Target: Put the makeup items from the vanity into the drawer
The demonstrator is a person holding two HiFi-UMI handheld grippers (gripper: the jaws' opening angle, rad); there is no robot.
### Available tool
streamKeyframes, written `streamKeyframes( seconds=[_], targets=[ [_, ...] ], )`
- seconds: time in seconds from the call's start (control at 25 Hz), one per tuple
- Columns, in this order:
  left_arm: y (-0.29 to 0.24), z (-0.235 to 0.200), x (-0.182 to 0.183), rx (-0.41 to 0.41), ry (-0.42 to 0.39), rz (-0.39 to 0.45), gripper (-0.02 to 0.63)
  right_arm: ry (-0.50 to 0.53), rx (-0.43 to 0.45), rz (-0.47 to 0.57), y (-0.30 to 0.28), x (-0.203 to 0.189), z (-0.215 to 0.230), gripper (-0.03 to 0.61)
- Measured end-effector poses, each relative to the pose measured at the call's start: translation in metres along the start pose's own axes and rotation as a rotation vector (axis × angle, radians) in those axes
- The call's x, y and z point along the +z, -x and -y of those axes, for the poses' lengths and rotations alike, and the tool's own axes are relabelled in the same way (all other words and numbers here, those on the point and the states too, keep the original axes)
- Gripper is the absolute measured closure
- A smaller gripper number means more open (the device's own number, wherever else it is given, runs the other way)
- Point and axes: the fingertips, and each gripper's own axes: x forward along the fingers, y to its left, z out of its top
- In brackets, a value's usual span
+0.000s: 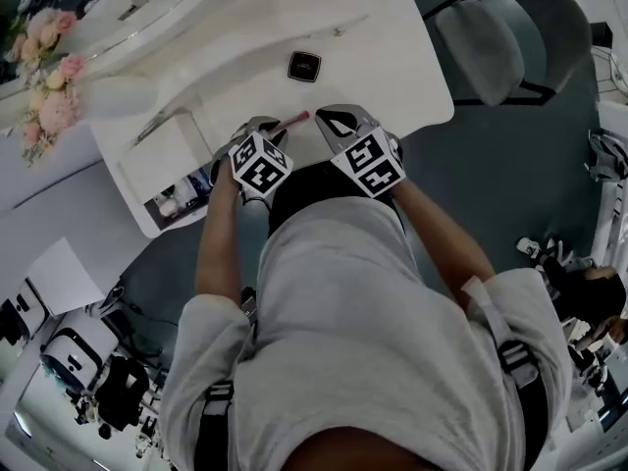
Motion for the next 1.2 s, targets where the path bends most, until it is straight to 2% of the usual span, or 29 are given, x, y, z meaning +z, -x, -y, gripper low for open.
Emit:
streamKeyframes(
  seconds=[0.28, 0.56, 0.88, 0.92, 1.2],
  targets=[
    [-0.026, 0.008, 0.002, -0.085, -0.11, -0.091, 0.532, -0.069, -0.069, 0.005, 0.014, -0.013, 0.024, 0.58],
    [-0.043, 0.007, 0.002, -0.104, -0.198, -0.171, 0.532, -0.114, -0.121, -0.001, 0.025, -0.022, 0.043, 0.58],
    [-0.045, 0.009, 0.004, -0.136, -0.162, -0.186, 0.543, -0.115, -0.131, -0.006, 0.029, -0.023, 0.05, 0.58],
    [-0.045, 0.009, 0.004, -0.134, -0.156, -0.181, 0.566, -0.112, -0.128, -0.006, 0.029, -0.022, 0.049, 0.58],
    [-0.04, 0.006, -0.002, -0.086, -0.109, -0.15, 0.568, -0.077, -0.103, -0.004, 0.022, -0.014, 0.041, 0.58]
  ],
)
